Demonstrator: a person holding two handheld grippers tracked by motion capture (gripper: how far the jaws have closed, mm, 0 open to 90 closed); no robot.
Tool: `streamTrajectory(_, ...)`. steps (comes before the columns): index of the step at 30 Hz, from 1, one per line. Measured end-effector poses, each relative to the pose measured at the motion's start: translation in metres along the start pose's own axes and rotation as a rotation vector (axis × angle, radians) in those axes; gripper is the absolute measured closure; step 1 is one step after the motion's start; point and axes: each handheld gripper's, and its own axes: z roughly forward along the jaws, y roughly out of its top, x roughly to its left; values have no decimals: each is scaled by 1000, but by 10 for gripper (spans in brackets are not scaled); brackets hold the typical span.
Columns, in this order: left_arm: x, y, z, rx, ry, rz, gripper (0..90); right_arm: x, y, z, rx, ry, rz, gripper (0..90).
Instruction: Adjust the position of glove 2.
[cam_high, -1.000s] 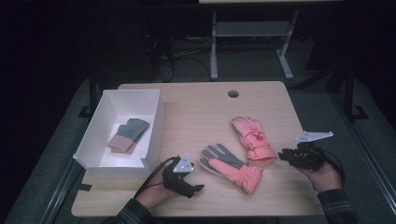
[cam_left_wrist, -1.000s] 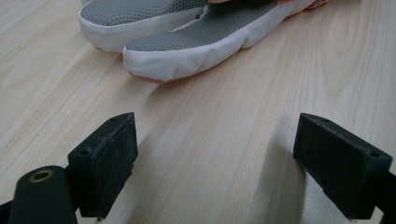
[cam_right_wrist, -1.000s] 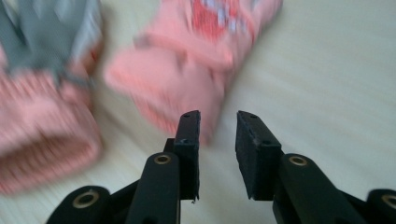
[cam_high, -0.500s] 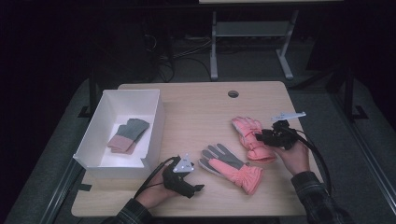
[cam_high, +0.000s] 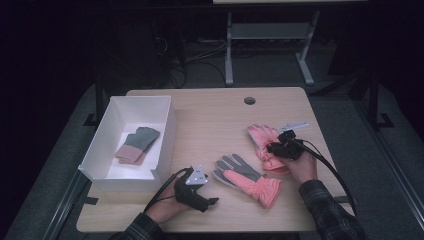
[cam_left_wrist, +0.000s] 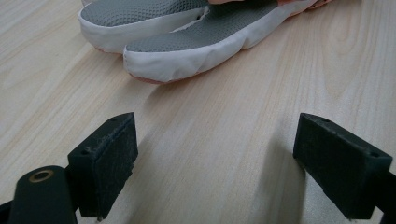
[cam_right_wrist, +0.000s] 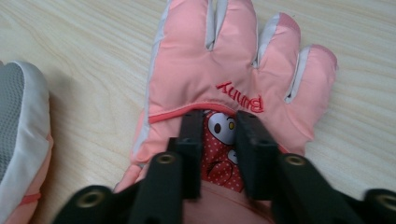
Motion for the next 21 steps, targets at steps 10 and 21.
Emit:
streamTrajectory(10, 0, 0, 0, 0, 0, 0, 131, -8, 3, -14, -33, 42, -56, 888)
streamTrajectory(21, 0, 0, 0, 4, -1, 0, 131, -16, 13, -60, -118, 89, -80, 888)
